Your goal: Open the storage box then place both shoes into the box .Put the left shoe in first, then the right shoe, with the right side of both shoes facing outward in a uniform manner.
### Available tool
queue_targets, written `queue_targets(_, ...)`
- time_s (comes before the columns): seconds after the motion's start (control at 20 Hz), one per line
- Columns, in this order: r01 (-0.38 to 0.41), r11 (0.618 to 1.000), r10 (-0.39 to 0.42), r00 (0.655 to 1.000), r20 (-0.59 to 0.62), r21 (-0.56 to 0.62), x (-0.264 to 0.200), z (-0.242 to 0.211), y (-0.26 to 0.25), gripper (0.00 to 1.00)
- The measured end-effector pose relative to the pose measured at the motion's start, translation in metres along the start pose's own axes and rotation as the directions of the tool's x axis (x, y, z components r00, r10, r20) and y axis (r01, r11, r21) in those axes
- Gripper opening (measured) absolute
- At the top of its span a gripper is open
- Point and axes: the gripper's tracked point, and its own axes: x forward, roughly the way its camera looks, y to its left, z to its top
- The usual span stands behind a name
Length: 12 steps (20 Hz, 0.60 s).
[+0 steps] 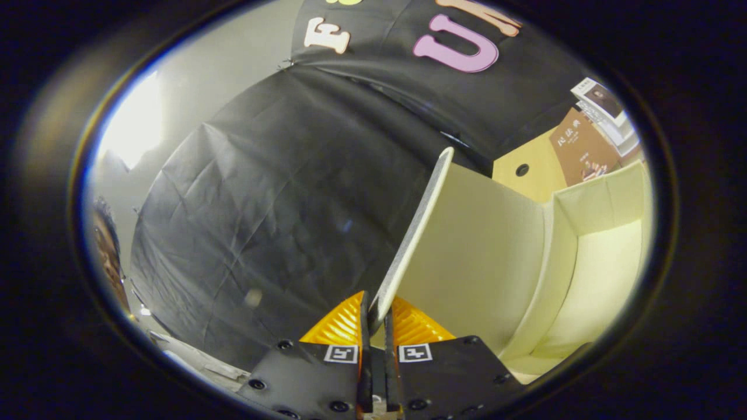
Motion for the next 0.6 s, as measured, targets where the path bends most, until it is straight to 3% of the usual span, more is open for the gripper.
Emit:
queue_targets(0.35, 0.012, 0.994, -0.022, 0.995, -0.093, -0.106, 0.041, -0.033, 0.005, 0.20)
queue_targets(0.5, 0.064, 0.971, -0.079, 0.995, -0.059, -0.229, 0.038, -0.026, -0.005, 0.43)
queue_targets(0.6, 0.062, 0.964, -0.076, 0.996, -0.044, -0.259, 0.035, -0.023, -0.007, 0.59)
